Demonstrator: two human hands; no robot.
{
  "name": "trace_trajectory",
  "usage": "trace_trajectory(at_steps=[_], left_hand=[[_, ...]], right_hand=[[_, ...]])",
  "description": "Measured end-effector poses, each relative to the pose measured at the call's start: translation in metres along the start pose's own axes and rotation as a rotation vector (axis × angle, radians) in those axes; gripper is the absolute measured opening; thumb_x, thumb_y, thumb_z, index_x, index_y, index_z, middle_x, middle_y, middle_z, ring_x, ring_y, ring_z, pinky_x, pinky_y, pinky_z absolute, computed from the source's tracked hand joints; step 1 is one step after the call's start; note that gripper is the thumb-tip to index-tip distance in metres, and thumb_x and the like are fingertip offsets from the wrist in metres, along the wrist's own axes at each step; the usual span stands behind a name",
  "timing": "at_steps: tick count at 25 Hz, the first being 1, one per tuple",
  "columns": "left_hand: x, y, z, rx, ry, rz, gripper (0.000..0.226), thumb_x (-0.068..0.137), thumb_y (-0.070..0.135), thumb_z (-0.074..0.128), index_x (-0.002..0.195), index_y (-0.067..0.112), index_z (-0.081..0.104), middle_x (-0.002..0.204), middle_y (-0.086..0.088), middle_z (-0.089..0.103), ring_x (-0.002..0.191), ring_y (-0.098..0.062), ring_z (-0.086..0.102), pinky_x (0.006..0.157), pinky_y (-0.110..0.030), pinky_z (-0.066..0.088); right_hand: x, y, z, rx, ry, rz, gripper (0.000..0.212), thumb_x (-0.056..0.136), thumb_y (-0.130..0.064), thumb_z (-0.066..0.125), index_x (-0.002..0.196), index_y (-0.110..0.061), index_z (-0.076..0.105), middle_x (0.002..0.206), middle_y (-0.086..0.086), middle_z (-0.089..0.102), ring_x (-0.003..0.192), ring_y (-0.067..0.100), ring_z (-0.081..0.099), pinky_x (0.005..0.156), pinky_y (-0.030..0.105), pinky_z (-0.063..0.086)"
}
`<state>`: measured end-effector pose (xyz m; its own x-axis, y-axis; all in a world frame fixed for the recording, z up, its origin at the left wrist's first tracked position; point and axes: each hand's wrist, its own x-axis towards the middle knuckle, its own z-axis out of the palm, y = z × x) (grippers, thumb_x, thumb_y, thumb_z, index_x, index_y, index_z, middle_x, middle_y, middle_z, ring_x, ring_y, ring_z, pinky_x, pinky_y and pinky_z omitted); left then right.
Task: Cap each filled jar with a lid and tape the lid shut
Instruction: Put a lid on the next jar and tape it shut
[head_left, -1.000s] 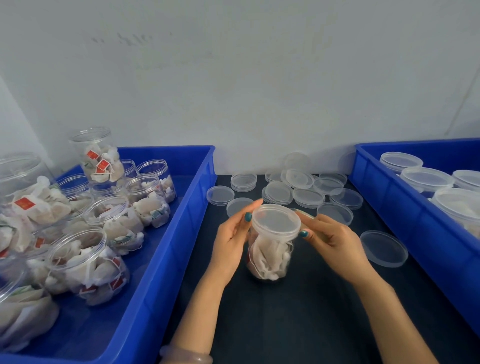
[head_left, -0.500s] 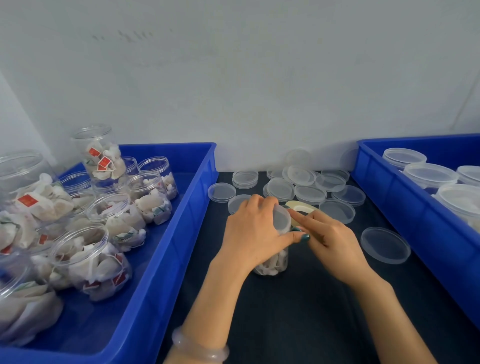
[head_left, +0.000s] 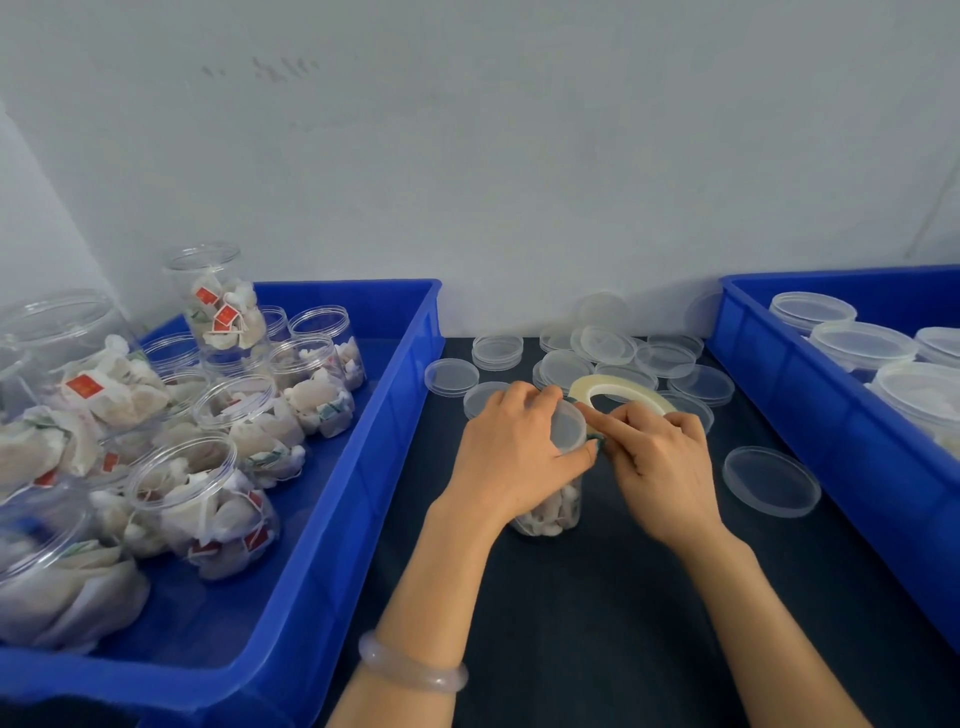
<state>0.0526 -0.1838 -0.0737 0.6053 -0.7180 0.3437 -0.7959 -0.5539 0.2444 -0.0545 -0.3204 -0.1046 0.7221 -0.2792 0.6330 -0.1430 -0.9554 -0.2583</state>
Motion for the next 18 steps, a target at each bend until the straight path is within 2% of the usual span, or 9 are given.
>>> trace_trajectory(at_steps=[3, 6, 9, 15, 17, 18], left_hand=[[0.0, 0.0, -0.001, -0.045, -0.004, -0.031, 0.07, 0.086, 0.061, 0.054, 0.144, 0.024, 0.043, 0.137, 0.001, 0.048, 0.124, -0.02, 0.046, 0.086, -0.035, 0.043], [-0.003, 0.014, 0.002, -0.022, 0.086, -0.091, 0.066, 0.08, 0.06, 0.058, 0.134, 0.024, 0.052, 0.126, 0.002, 0.054, 0.115, -0.02, 0.051, 0.074, -0.031, 0.038], [-0.002, 0.027, 0.003, 0.012, 0.16, -0.126, 0.061, 0.076, 0.06, 0.061, 0.125, 0.023, 0.058, 0.117, 0.003, 0.059, 0.108, -0.019, 0.052, 0.068, -0.029, 0.034], [-0.001, 0.031, 0.003, 0.011, 0.161, -0.135, 0.058, 0.079, 0.059, 0.06, 0.123, 0.022, 0.059, 0.117, 0.001, 0.06, 0.107, -0.019, 0.054, 0.068, -0.029, 0.034], [-0.002, 0.032, -0.003, 0.009, 0.137, -0.148, 0.055, 0.078, 0.059, 0.06, 0.121, 0.023, 0.06, 0.117, 0.003, 0.059, 0.107, -0.019, 0.054, 0.068, -0.029, 0.034], [-0.005, 0.034, -0.003, -0.014, 0.136, -0.139, 0.052, 0.075, 0.059, 0.06, 0.115, 0.026, 0.061, 0.114, 0.005, 0.059, 0.105, -0.019, 0.054, 0.067, -0.03, 0.034]], right_hand=[[0.004, 0.001, 0.0, -0.044, 0.009, -0.048, 0.046, 0.088, -0.007, 0.056, 0.125, -0.031, 0.068, 0.086, -0.004, 0.063, 0.079, 0.022, 0.059, 0.077, 0.04, 0.035], [0.008, 0.005, -0.004, -0.115, 0.023, -0.036, 0.046, 0.087, -0.013, 0.049, 0.123, -0.032, 0.069, 0.084, -0.004, 0.063, 0.075, 0.023, 0.059, 0.077, 0.041, 0.035], [0.009, 0.006, -0.006, -0.204, -0.001, -0.027, 0.047, 0.089, -0.017, 0.045, 0.126, -0.037, 0.067, 0.08, -0.004, 0.06, 0.072, 0.023, 0.058, 0.079, 0.04, 0.028], [0.02, 0.013, -0.01, -0.278, -0.025, -0.116, 0.048, 0.092, -0.024, 0.036, 0.122, -0.043, 0.068, 0.071, -0.006, 0.054, 0.064, 0.02, 0.054, 0.075, 0.036, 0.019], [0.027, 0.013, -0.006, -0.3, -0.072, -0.107, 0.047, 0.094, -0.023, 0.036, 0.125, -0.043, 0.065, 0.076, -0.005, 0.059, 0.069, 0.022, 0.056, 0.076, 0.036, 0.018], [0.031, 0.023, -0.007, -0.326, -0.111, -0.057, 0.046, 0.098, -0.023, 0.037, 0.13, -0.046, 0.061, 0.086, -0.005, 0.063, 0.078, 0.022, 0.058, 0.08, 0.037, 0.02]])
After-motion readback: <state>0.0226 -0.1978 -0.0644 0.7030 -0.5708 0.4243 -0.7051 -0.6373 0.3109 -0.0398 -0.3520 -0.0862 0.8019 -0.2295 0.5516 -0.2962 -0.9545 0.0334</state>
